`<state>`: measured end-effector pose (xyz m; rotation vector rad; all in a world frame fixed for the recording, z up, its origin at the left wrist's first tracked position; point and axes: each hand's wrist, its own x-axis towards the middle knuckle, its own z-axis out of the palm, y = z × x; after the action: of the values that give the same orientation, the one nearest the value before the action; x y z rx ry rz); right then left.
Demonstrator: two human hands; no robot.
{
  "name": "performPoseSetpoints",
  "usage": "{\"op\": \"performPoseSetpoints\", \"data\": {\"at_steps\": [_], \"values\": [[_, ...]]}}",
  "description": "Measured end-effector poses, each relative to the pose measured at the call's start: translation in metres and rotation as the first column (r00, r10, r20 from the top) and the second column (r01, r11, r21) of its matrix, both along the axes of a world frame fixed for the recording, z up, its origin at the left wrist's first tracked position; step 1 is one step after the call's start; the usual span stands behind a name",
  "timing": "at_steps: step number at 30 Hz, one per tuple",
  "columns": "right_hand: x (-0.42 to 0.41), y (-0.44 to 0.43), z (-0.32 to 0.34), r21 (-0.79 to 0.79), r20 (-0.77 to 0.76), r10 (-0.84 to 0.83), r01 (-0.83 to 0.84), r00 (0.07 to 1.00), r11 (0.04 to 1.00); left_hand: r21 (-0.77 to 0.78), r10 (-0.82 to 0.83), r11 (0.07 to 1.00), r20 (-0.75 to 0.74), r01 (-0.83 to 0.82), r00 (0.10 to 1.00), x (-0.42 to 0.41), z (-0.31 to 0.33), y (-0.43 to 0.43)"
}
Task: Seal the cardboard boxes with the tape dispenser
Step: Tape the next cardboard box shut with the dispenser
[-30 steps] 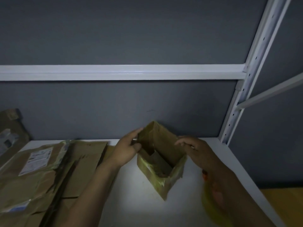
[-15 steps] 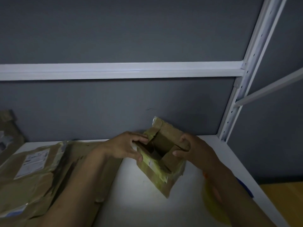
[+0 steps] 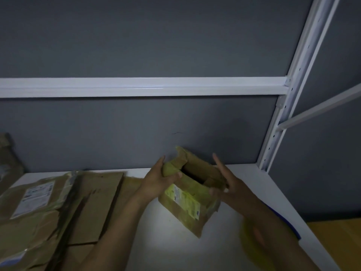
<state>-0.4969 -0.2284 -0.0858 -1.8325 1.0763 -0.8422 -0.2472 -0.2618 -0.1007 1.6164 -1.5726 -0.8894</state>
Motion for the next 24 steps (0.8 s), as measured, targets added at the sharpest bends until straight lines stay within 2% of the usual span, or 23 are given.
{"op": "performPoseSetpoints", "data": {"at_steps": [1, 3, 7, 10, 12, 14, 17, 21, 24], "values": [[0.000, 0.002, 0.000, -0.011, -0.072, 0.026, -0.027, 0.997, 1.000, 0.017, 0.014, 1.000, -0.047, -0.013, 0.999, -0.003, -0.002, 0.001], [0.002, 0.004, 0.001, -0.046, -0.216, 0.023, -0.034, 0.976, 0.998, 0.009, 0.062, 0.998, -0.046, -0.062, 0.997, -0.005, -0.007, -0.001], [-0.001, 0.002, -0.005, -0.225, -0.409, -0.161, 0.071, 0.898, 0.972, -0.035, 0.193, 0.981, -0.007, -0.193, 0.981, -0.008, -0.011, 0.007], [-0.001, -0.003, -0.013, -0.269, -0.446, -0.215, 0.099, 0.869, 0.958, -0.096, 0.248, 0.966, 0.102, -0.239, 0.963, -0.020, -0.012, 0.027], [0.001, -0.005, -0.018, -0.234, -0.435, -0.194, 0.098, 0.879, 0.967, -0.132, 0.259, 0.964, 0.253, -0.232, 0.932, -0.027, -0.008, 0.041], [0.003, -0.006, -0.021, -0.192, -0.412, -0.170, 0.097, 0.895, 0.977, -0.162, 0.250, 0.965, 0.324, -0.207, 0.912, -0.029, -0.006, 0.050], [0.003, -0.009, -0.023, -0.157, -0.400, -0.109, 0.049, 0.910, 0.986, -0.184, 0.158, 0.977, 0.281, -0.108, 0.947, -0.019, -0.012, 0.055], [0.001, -0.020, -0.020, -0.134, -0.410, -0.058, 0.002, 0.910, 0.991, -0.282, -0.071, 0.952, 0.168, 0.117, 0.983, -0.002, -0.024, 0.040], [0.001, -0.028, -0.027, -0.171, -0.477, -0.056, -0.030, 0.877, 0.985, -0.183, -0.190, 0.953, 0.258, 0.241, 0.947, 0.004, -0.037, 0.031]]}}
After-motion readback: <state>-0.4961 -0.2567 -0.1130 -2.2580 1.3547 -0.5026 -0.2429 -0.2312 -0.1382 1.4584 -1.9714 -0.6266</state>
